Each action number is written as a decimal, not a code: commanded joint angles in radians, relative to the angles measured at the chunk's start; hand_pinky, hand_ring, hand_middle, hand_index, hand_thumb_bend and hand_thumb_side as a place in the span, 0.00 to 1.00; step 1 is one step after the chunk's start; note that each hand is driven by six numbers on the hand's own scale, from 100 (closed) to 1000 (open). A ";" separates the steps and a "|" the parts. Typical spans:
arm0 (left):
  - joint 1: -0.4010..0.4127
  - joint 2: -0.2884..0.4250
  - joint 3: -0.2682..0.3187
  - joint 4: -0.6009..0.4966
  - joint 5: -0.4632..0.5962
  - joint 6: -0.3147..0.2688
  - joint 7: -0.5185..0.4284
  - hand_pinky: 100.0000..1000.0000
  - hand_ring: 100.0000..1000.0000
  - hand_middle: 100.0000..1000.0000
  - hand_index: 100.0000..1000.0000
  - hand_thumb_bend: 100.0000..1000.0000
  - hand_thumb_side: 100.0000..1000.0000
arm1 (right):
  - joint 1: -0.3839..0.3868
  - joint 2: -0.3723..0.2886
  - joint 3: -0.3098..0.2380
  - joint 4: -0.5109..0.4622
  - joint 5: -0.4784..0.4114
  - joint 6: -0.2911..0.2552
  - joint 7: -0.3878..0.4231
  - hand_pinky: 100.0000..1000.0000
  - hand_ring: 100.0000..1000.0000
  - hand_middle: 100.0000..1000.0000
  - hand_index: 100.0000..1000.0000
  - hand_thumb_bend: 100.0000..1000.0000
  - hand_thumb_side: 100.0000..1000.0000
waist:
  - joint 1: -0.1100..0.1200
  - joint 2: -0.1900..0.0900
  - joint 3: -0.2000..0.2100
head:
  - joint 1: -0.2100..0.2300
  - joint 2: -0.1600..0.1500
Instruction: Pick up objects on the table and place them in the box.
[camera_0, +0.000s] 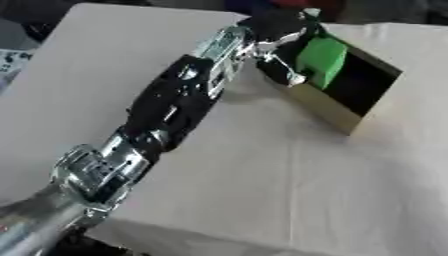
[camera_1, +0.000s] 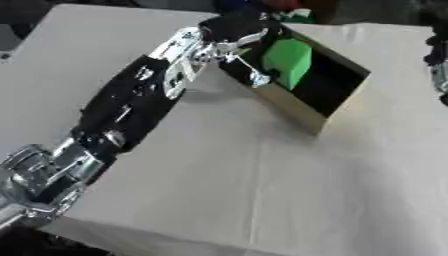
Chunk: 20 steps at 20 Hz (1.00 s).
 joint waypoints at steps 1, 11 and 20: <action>-0.015 0.005 0.009 0.000 -0.030 0.009 0.044 0.68 0.63 0.63 0.82 0.17 0.32 | -0.021 -0.011 -0.006 -0.010 -0.006 -0.002 0.003 0.58 0.83 0.56 0.76 0.00 0.35 | -0.002 -0.015 -0.001 | -0.001 -0.002; -0.011 0.005 0.009 0.028 -0.043 -0.012 -0.053 0.73 0.70 0.73 0.90 0.30 0.49 | -0.021 -0.010 -0.006 -0.008 -0.004 -0.003 0.003 0.58 0.83 0.55 0.76 0.00 0.35 | -0.001 -0.017 -0.005 | -0.003 -0.002; -0.014 0.022 0.018 -0.004 -0.029 0.002 -0.052 0.73 0.69 0.74 0.92 0.42 0.58 | -0.021 -0.011 -0.008 -0.005 -0.002 -0.003 0.003 0.59 0.83 0.55 0.76 0.00 0.35 | -0.001 -0.018 -0.004 | -0.002 -0.004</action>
